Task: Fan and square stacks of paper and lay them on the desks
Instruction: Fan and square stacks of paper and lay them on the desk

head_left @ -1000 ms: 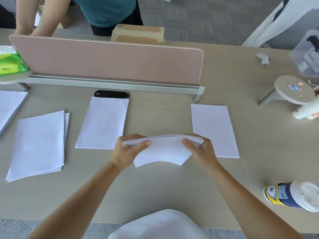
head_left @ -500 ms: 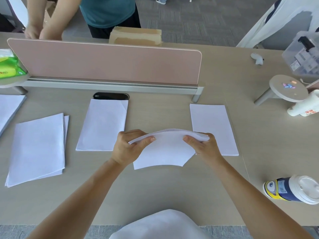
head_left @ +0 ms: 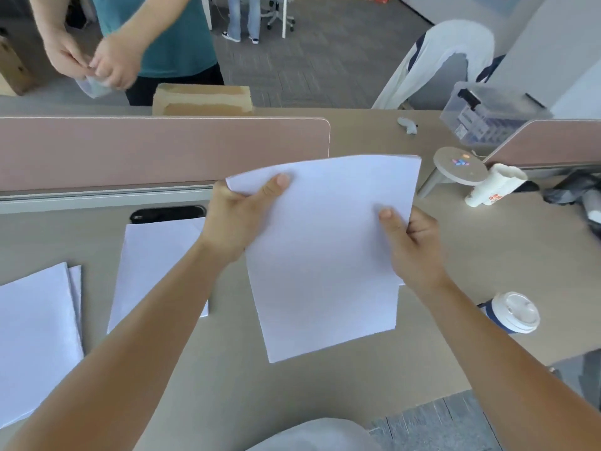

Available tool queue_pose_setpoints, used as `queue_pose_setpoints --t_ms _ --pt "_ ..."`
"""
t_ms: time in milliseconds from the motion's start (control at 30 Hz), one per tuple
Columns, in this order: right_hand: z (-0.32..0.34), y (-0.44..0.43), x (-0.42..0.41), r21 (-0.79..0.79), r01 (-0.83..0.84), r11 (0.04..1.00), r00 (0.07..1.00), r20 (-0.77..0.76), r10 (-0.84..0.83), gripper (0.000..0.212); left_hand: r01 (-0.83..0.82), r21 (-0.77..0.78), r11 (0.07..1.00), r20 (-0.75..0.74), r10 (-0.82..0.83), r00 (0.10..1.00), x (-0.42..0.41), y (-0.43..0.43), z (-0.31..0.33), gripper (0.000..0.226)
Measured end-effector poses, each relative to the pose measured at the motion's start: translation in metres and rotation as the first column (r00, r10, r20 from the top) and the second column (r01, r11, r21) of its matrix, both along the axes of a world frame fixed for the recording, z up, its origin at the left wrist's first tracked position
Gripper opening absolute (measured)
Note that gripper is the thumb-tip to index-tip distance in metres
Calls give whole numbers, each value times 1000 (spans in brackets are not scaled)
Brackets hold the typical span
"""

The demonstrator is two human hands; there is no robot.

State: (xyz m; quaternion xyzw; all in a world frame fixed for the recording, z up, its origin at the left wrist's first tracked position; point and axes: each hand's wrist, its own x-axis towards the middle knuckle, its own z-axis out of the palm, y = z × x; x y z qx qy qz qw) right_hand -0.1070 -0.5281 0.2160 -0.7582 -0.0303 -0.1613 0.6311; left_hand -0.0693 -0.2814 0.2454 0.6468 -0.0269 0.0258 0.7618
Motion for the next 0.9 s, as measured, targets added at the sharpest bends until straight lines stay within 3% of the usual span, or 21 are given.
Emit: queue_pose_setpoints --t_ms 67,167,267,433,533,600,733,900 --pt "12 -3 -8 -45 81 996 997 21 -80 40 66 -94 993 -81 -73 994 5 -9 2 19" --pt "34 -19 -16 -39 205 978 979 2 -205 27 276 -279 920 -63 -305 950 4 -26 -3 19" --pt "54 -45 -14 28 271 962 963 -24 -270 18 374 -206 904 -72 -396 916 -7 -57 -17 21" --pt "69 -87 -8 -22 344 939 937 -55 -345 37 229 45 972 46 -231 972 -18 -113 -27 39" --pt "75 -119 -8 59 363 930 931 -76 -358 25 146 130 981 125 -162 979 -14 -147 -17 41" --pt "73 -152 -9 64 332 941 941 -97 -326 28 113 176 978 158 -141 977 -8 -173 -12 42" --pt "58 -217 -7 63 216 974 960 -193 -200 24 69 94 993 82 -76 994 0 -241 -5 39" --pt "62 -296 8 -104 226 969 956 -165 -241 32 -46 151 987 -117 64 991 0 -329 9 32"
